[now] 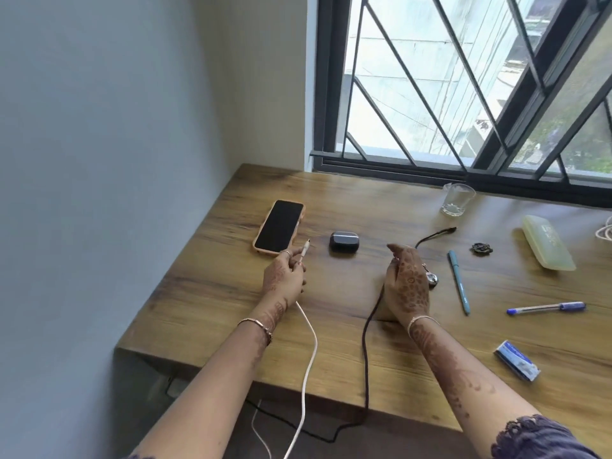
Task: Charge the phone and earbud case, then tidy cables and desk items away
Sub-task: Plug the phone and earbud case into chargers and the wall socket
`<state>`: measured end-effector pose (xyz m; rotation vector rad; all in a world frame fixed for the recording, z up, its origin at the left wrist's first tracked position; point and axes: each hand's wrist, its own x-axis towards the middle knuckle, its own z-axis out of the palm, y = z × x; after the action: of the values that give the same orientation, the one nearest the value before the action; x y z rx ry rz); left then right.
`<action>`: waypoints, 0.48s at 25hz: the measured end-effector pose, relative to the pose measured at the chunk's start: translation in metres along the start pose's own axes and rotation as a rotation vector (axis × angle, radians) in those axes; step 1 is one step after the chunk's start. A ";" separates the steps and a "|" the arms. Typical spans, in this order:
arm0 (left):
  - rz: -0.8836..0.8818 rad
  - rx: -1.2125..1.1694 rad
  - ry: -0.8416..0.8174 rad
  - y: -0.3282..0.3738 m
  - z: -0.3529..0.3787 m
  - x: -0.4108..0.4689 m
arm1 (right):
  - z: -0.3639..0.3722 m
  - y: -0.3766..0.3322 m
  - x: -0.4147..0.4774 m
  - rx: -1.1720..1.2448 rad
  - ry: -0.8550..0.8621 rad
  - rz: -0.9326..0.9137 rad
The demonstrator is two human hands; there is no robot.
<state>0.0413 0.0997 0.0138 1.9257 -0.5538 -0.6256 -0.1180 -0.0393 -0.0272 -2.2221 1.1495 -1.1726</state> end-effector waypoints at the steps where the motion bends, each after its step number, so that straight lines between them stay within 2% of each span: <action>1: -0.004 0.031 0.041 -0.005 -0.006 -0.002 | 0.006 -0.008 0.000 0.002 -0.012 -0.006; 6: -0.038 0.019 0.211 -0.028 -0.033 -0.009 | 0.044 -0.081 0.001 0.064 -0.215 -0.072; 9: -0.079 0.011 0.238 -0.039 -0.046 -0.002 | 0.065 -0.109 -0.004 0.065 -0.383 -0.030; 12: -0.132 0.002 0.219 -0.046 -0.057 0.012 | 0.086 -0.125 -0.008 0.053 -0.460 0.060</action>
<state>0.0918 0.1485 -0.0096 2.0137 -0.2912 -0.4883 0.0099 0.0377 -0.0015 -2.2362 0.9707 -0.6085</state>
